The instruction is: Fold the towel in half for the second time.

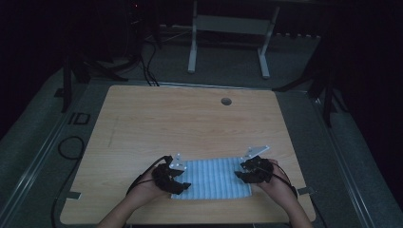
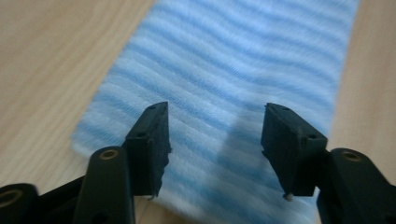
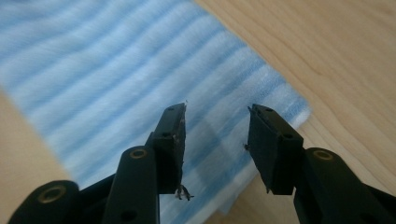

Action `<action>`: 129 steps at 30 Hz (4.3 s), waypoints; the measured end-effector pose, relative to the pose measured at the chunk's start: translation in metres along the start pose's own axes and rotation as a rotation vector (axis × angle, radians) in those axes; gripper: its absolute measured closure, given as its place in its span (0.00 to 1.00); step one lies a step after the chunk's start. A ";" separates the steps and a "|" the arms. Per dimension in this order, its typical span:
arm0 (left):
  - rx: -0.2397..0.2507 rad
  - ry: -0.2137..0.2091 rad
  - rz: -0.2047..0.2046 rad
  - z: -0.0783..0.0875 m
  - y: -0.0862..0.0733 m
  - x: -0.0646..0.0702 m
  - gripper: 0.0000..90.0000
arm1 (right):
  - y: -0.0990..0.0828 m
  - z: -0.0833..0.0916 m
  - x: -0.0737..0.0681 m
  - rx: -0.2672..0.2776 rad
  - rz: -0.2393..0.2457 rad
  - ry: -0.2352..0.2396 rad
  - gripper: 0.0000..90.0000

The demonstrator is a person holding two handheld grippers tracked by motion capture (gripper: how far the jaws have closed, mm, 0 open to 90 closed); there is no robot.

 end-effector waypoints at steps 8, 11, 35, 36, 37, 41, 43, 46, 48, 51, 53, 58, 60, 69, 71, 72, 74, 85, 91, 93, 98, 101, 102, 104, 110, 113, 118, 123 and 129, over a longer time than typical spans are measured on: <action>-0.013 0.027 0.007 -0.014 -0.007 -0.020 0.41 | -0.001 -0.026 0.011 -0.038 -0.023 -0.001 0.57; -0.013 0.026 0.028 -0.014 -0.012 -0.030 0.36 | 0.007 -0.032 0.013 -0.025 -0.047 0.012 0.54; -0.054 0.074 0.112 -0.009 -0.030 -0.094 0.36 | 0.073 -0.072 0.017 -0.098 -0.039 0.003 0.50; -0.059 0.076 0.113 -0.008 -0.031 -0.097 0.36 | 0.075 -0.074 0.018 -0.100 -0.036 0.007 0.50; -0.059 0.076 0.113 -0.008 -0.031 -0.097 0.36 | 0.075 -0.074 0.018 -0.100 -0.036 0.007 0.50; -0.072 0.091 0.127 -0.008 -0.033 -0.106 0.36 | 0.087 -0.081 0.019 -0.108 -0.041 0.006 0.48; -0.072 0.094 0.128 -0.007 -0.034 -0.108 0.36 | 0.091 -0.083 0.021 -0.107 -0.043 0.008 0.47; -0.061 0.088 0.143 -0.007 -0.035 -0.112 0.36 | 0.094 -0.086 0.023 -0.098 -0.065 0.027 0.46; -0.055 0.084 0.151 -0.007 -0.036 -0.114 0.37 | 0.095 -0.086 0.023 -0.086 -0.078 0.038 0.45; -0.067 0.095 0.154 -0.007 -0.036 -0.118 0.37 | 0.096 -0.087 0.022 -0.087 -0.077 0.038 0.44; -0.079 0.101 0.148 -0.007 -0.035 -0.119 0.36 | 0.097 -0.087 0.022 -0.093 -0.070 0.026 0.44; -0.058 0.128 0.158 -0.001 -0.032 -0.120 0.32 | 0.099 -0.080 0.015 -0.092 -0.044 0.029 0.32; -0.043 0.131 0.169 0.002 -0.032 -0.119 0.27 | 0.099 -0.076 0.014 -0.072 -0.028 0.010 0.25; 0.022 0.179 0.193 0.010 -0.033 -0.113 0.14 | 0.096 -0.061 0.019 0.011 -0.062 0.024 0.12; 0.025 0.177 0.194 0.011 -0.035 -0.111 0.14 | 0.090 -0.061 0.023 0.013 -0.077 0.023 0.12; 0.026 0.178 0.196 0.012 -0.036 -0.110 0.13 | 0.087 -0.060 0.024 0.014 -0.073 0.020 0.12; 0.041 0.185 0.199 0.015 -0.038 -0.108 0.11 | 0.082 -0.059 0.026 0.028 -0.076 0.015 0.12; 0.101 0.211 0.251 0.033 -0.063 -0.095 0.10 | 0.058 -0.037 0.044 0.155 -0.115 0.020 0.12; 0.135 0.245 0.277 0.044 -0.075 -0.092 0.10 | 0.041 -0.031 0.057 0.205 -0.145 0.026 0.14; 0.142 0.255 0.291 0.049 -0.080 -0.090 0.10 | 0.032 -0.028 0.065 0.232 -0.150 0.014 0.14; 0.143 0.261 0.303 0.057 -0.096 -0.083 0.09 | 0.021 -0.018 0.076 0.316 -0.167 -0.008 0.15; 0.133 0.268 0.316 0.061 -0.107 -0.081 0.09 | 0.013 -0.012 0.083 0.357 -0.128 -0.056 0.14; 0.134 0.270 0.324 0.062 -0.109 -0.081 0.09 | 0.010 -0.011 0.085 0.353 -0.127 -0.058 0.13; 0.134 0.269 0.330 0.063 -0.112 -0.080 0.09 | 0.009 -0.010 0.087 0.354 -0.129 -0.069 0.13; 0.140 0.301 0.363 0.073 -0.131 -0.080 0.09 | -0.009 0.000 0.106 0.362 -0.198 -0.097 0.13; 0.147 0.338 0.380 0.079 -0.139 -0.079 0.09 | -0.018 0.005 0.113 0.370 -0.222 -0.108 0.13; 0.178 0.376 0.420 0.088 -0.152 -0.076 0.09 | -0.033 0.014 0.124 0.391 -0.275 -0.134 0.13; 0.183 0.392 0.465 0.091 -0.168 -0.073 0.09 | -0.047 0.020 0.130 0.419 -0.306 -0.150 0.13; 0.204 0.420 0.495 0.098 -0.176 -0.070 0.09 | -0.059 0.029 0.138 0.462 -0.352 -0.202 0.13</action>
Point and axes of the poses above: each handheld gripper's, and its own axes: z roughly backward along the jaws, y roughly out of its top, x roughly to its right, the point moved 8 cm from there along -z, roughly forward along the jaws, and after that the axes turned 15 degrees about -z, right-handed, at the moved point
